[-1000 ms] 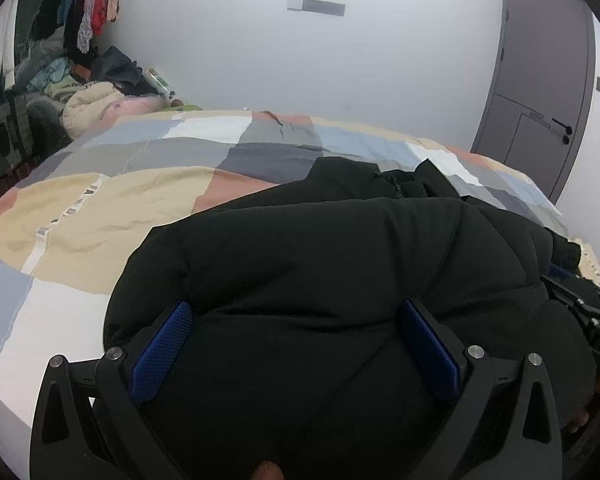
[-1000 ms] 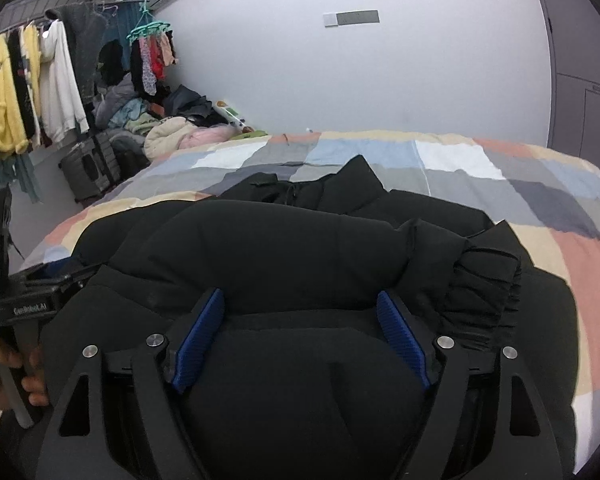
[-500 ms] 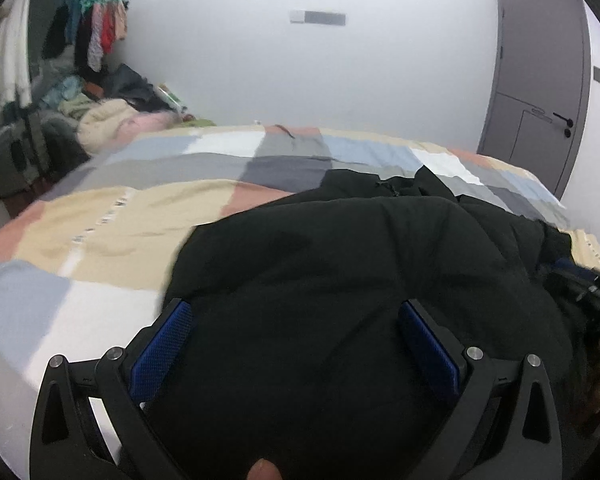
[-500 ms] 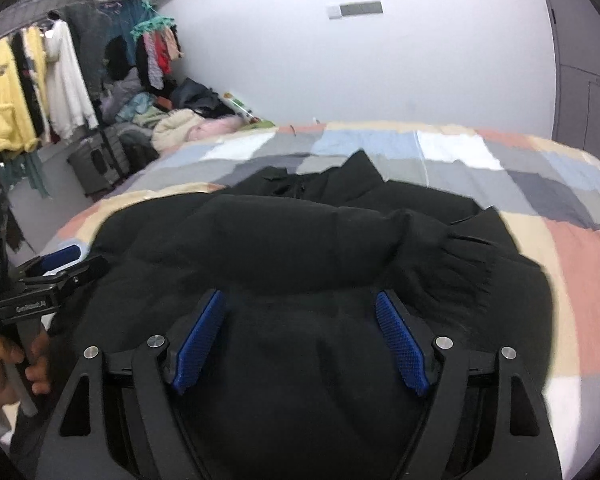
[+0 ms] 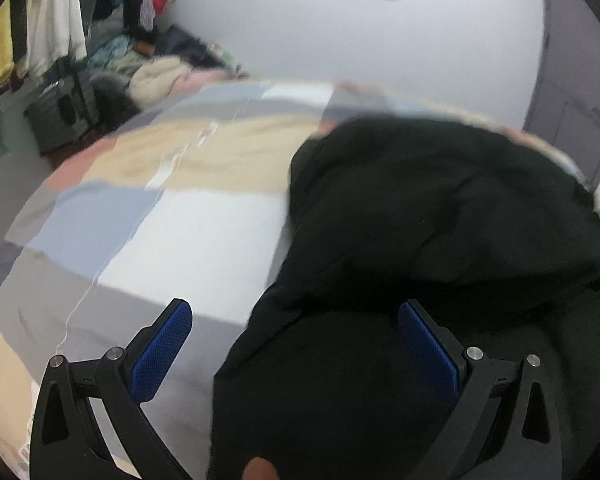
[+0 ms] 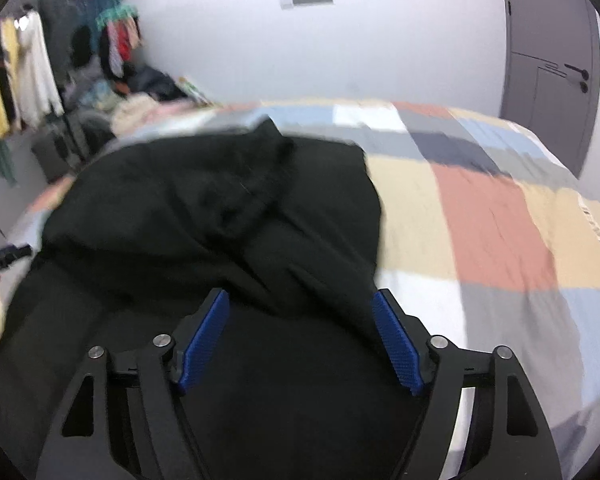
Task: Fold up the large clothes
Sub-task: 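Grasp the jacket hem with both grippers and fold it toward the collar, then lay the folded hem on the collar and open both grippers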
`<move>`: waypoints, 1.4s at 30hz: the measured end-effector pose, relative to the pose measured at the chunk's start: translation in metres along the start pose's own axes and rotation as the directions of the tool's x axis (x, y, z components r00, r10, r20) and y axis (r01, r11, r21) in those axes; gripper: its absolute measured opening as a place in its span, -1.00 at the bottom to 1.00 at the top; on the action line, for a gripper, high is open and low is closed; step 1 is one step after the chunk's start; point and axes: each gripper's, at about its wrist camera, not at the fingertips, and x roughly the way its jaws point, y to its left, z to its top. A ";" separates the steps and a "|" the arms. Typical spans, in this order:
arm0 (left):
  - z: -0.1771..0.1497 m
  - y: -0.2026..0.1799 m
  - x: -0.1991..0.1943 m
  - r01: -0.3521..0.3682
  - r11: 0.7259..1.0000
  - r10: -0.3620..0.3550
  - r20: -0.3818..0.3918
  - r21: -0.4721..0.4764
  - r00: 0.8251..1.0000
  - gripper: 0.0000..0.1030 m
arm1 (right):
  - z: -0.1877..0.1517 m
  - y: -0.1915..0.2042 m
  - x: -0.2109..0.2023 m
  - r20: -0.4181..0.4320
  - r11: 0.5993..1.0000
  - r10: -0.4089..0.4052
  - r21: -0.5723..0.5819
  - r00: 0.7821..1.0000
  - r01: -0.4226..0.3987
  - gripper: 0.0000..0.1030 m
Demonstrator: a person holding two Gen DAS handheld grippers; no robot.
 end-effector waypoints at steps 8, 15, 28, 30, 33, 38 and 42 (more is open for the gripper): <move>-0.001 -0.008 0.031 -0.059 0.998 0.061 -0.050 0.035 0.997 0.99 | -0.008 -0.007 0.049 -0.063 0.989 -0.103 -0.109 0.993 0.096 0.31; 0.006 0.008 0.034 -0.109 0.993 0.111 0.054 -0.042 0.992 0.99 | 0.003 0.001 0.048 0.069 0.980 -0.126 -0.144 0.990 0.134 0.31; 0.018 0.033 0.039 -0.126 0.975 0.148 0.113 -0.181 0.982 1.00 | 0.019 -0.027 0.039 0.192 0.992 -0.126 0.043 0.973 0.120 0.30; 0.018 0.038 0.045 -0.109 0.973 0.129 0.086 -0.201 0.988 1.00 | 0.017 -0.032 0.047 0.167 0.991 -0.125 0.059 0.978 0.117 0.31; 0.019 0.039 0.049 -0.091 0.977 0.108 0.078 -0.192 0.991 1.00 | 0.012 -0.038 0.056 0.130 0.991 -0.113 0.091 0.985 0.101 0.34; 0.017 0.038 0.043 -0.078 0.980 0.092 0.072 -0.181 0.993 1.00 | 0.008 -0.036 0.050 0.107 0.991 -0.089 0.110 0.990 0.077 0.36; 0.016 0.035 0.024 -0.063 0.982 0.078 0.081 -0.176 0.994 0.99 | 0.007 -0.032 0.032 0.090 0.988 -0.063 0.144 0.994 0.049 0.38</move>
